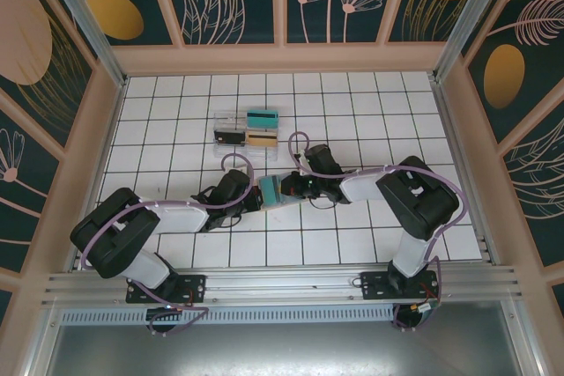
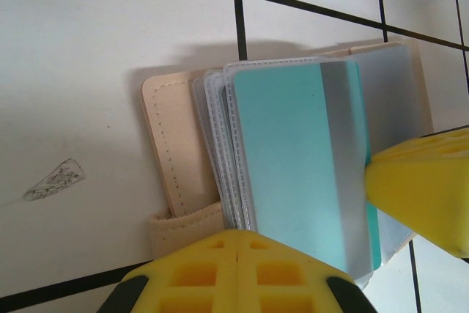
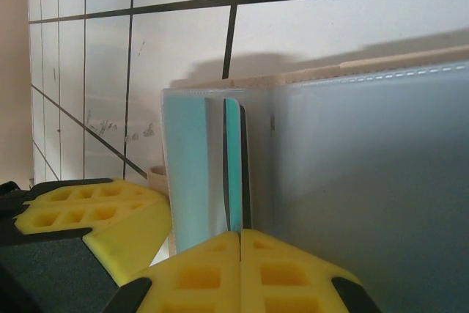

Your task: Take the credit cards out of the card holder

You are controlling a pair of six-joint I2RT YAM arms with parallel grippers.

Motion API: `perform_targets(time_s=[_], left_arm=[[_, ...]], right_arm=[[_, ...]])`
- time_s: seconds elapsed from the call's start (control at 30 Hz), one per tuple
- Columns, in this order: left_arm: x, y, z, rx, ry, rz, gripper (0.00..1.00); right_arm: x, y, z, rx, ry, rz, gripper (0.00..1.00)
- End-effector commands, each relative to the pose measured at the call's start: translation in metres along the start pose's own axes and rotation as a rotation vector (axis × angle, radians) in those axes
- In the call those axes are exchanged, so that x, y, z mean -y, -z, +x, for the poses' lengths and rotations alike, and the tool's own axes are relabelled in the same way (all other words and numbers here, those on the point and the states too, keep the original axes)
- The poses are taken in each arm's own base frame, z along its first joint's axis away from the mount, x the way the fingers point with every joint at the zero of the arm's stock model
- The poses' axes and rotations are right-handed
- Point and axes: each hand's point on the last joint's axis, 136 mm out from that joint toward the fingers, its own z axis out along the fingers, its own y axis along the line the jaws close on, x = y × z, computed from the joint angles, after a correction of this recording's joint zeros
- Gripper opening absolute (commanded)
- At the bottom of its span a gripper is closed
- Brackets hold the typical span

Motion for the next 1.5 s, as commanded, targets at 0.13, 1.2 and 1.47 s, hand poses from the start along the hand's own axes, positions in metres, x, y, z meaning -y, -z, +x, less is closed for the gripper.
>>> perform_targets(time_s=[0.13,1.2,1.47], left_arm=[[-0.012,-0.001,0.008,-0.034,0.006,-0.048,0.0],[-0.013,0.0,0.007,-0.027,0.009,-0.052,0.0],[-0.013,0.002,0.006,-0.024,0.006,-0.058,0.0]], right_arm=[[0.016,0.014,-0.008,0.032,-0.026,0.022,0.0],[0.033,0.036,0.005,0.072,-0.108,0.043,0.0],[0.046,0.046,0.004,0.119,-0.146,0.088,0.0]])
